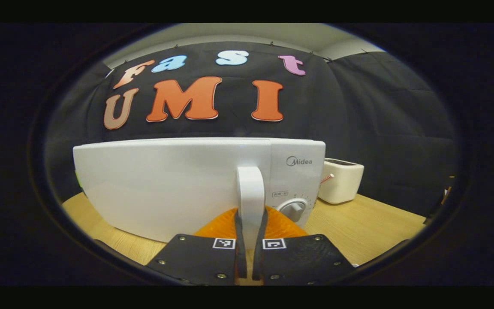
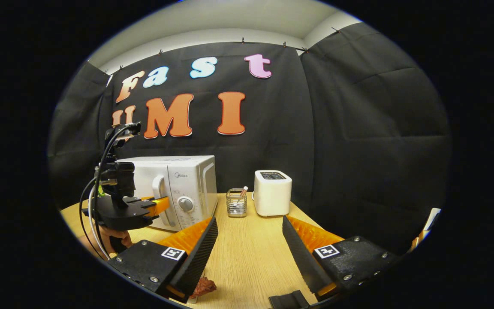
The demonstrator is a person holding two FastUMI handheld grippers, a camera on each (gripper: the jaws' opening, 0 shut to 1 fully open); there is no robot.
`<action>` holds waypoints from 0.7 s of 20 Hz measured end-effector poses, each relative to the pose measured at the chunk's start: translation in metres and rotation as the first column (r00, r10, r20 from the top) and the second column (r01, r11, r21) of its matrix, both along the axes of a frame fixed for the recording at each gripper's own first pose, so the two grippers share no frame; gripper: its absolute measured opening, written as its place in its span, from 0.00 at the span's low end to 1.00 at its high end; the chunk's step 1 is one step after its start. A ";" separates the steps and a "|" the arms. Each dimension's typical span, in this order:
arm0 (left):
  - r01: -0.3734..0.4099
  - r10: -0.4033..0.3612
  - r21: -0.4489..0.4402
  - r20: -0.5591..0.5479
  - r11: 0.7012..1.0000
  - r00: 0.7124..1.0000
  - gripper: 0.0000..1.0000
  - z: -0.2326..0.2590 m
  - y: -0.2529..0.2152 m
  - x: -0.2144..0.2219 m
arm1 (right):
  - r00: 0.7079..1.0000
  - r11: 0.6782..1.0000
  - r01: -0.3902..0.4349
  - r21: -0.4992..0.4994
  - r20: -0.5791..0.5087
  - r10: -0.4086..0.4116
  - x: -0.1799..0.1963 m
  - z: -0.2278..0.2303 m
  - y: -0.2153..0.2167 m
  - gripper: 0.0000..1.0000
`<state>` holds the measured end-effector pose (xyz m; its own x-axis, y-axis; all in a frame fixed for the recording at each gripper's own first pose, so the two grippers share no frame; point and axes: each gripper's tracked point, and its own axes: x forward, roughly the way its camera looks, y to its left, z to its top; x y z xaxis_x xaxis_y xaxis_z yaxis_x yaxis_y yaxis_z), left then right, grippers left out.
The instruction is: Open the microwave oven with the left hand, put the food in, and close the microwave oven.
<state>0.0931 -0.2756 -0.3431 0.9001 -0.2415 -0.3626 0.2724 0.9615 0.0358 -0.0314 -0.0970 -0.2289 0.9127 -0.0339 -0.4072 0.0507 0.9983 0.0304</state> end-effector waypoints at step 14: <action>0.069 -0.069 -0.043 0.007 0.997 0.998 0.05 0.029 0.035 -0.095 | 0.995 1.000 0.005 0.009 -0.096 -0.004 -0.026 -0.025 0.009 0.94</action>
